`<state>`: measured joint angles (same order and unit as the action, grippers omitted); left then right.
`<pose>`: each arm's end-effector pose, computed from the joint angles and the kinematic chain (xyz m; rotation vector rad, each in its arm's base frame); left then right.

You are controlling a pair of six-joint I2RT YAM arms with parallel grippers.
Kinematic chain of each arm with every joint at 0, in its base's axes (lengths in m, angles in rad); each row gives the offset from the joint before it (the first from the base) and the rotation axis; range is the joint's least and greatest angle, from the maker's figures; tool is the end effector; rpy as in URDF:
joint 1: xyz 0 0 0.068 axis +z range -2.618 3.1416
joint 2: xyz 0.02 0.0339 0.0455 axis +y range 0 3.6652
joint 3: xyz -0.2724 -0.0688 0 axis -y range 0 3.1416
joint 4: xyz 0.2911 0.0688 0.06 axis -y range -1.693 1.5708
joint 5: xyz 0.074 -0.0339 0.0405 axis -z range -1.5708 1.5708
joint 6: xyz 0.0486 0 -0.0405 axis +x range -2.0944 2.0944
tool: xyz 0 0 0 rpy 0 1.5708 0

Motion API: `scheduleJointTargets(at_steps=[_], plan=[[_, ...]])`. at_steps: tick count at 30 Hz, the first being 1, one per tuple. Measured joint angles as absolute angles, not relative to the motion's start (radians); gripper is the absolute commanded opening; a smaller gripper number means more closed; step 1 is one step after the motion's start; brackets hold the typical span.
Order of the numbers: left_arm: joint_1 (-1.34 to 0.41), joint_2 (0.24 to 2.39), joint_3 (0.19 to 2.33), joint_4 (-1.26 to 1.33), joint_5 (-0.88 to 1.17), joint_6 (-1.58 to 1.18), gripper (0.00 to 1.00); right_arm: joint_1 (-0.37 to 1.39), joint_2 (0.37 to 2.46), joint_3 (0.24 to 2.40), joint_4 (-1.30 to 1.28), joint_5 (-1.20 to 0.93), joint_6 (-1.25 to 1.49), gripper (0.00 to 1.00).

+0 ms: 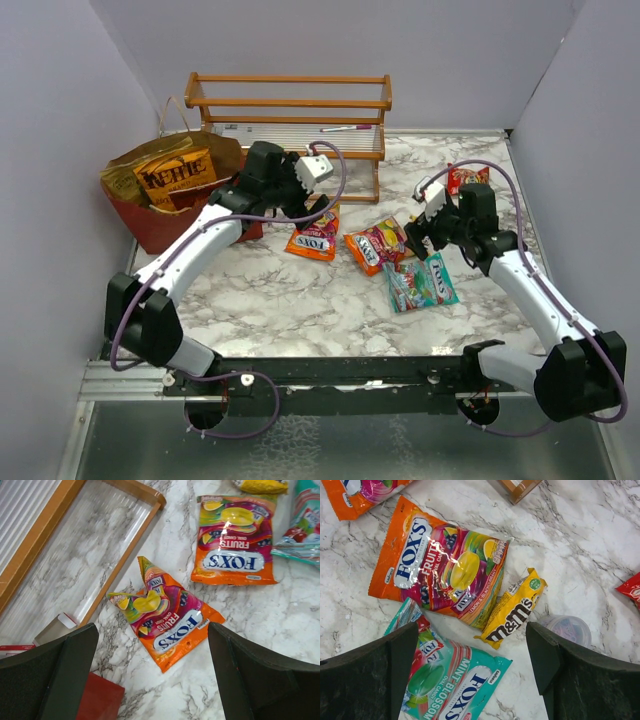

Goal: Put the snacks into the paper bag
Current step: Pick up the snack from the center of the board.

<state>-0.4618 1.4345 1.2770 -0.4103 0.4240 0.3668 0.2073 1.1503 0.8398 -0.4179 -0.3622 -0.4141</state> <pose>0.3310 -0.1870 0.3334 1.0770 1.8308 -0.5084 0.2836 0.0772 0.2508 -0.8648 2.0887 0.3062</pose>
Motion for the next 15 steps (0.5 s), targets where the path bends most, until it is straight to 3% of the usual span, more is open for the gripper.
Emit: scheduleJointTargets(at_steps=[12, 15], plan=[[-0.566, 1.750, 1.378, -0.255, 0.255, 0.356, 0.88, 0.161, 1.121, 0.810, -0.418, -0.347, -0.415, 0.88], [-0.580, 1.814, 1.425, -0.231, 0.224, 0.336, 0.79, 0.154, 1.119, 0.810, -0.417, -0.333, -0.414, 0.88]])
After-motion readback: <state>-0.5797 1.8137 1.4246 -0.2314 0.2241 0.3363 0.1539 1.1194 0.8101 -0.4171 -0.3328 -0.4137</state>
